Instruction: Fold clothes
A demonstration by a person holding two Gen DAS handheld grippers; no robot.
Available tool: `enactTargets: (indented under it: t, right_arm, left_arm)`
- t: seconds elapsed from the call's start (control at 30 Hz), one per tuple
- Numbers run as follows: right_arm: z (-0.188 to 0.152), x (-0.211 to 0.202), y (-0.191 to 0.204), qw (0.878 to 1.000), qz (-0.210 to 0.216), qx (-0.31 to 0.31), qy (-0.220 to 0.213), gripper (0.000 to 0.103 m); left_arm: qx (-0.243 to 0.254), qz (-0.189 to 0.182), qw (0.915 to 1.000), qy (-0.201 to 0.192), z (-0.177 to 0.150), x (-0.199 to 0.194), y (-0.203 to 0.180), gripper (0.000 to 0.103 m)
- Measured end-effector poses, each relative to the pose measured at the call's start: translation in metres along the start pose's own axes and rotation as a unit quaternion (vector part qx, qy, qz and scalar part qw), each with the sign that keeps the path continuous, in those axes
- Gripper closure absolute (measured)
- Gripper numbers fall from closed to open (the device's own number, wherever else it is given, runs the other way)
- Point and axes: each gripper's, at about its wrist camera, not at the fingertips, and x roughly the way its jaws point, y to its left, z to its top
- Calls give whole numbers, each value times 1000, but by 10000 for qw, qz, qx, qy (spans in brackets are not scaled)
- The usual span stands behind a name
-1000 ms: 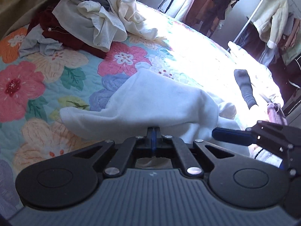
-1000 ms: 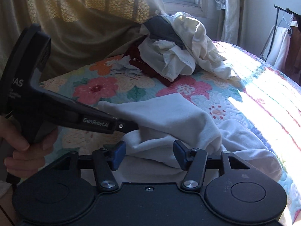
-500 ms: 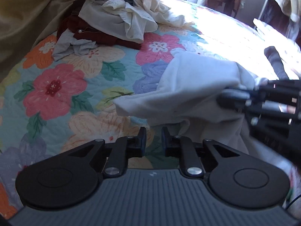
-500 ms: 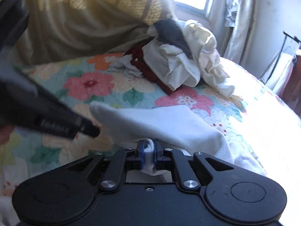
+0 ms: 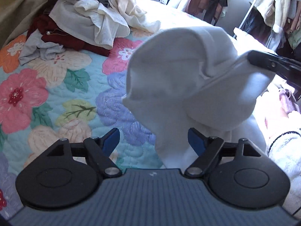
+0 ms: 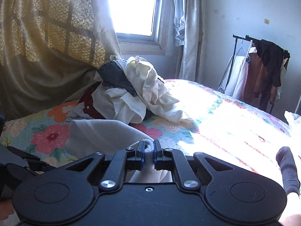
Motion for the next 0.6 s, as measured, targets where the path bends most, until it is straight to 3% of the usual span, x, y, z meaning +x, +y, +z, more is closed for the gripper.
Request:
enactTargets:
  t: [0.03, 0.23, 0.4, 0.47, 0.5, 0.53, 0.6]
  right_arm:
    - [-2, 1, -5, 9999, -7, 113, 75, 94]
    - [-18, 8, -19, 9984, 63, 479, 292, 94]
    - [-28, 22, -23, 9956, 199, 810, 431, 94]
    - [-29, 27, -23, 9955, 131, 800, 496, 93]
    - [-29, 29, -24, 9952, 123, 818, 525, 93]
    - [-29, 30, -25, 9947, 136, 863, 550, 93]
    - [-32, 32, -26, 9934, 196, 953, 609, 93]
  left_arm:
    - [0, 18, 9999, 116, 5, 9, 0, 21]
    - [-35, 182, 9993, -330, 5, 30, -6, 20]
    - [42, 58, 9988, -490, 14, 38, -10, 20]
    - [259, 155, 9976, -621, 12, 36, -16, 41]
    - [354, 227, 9977, -534, 11, 36, -18, 68]
    - [340, 227, 9985, -356, 12, 37, -19, 76]
    - [295, 217, 9993, -28, 14, 39, -19, 79]
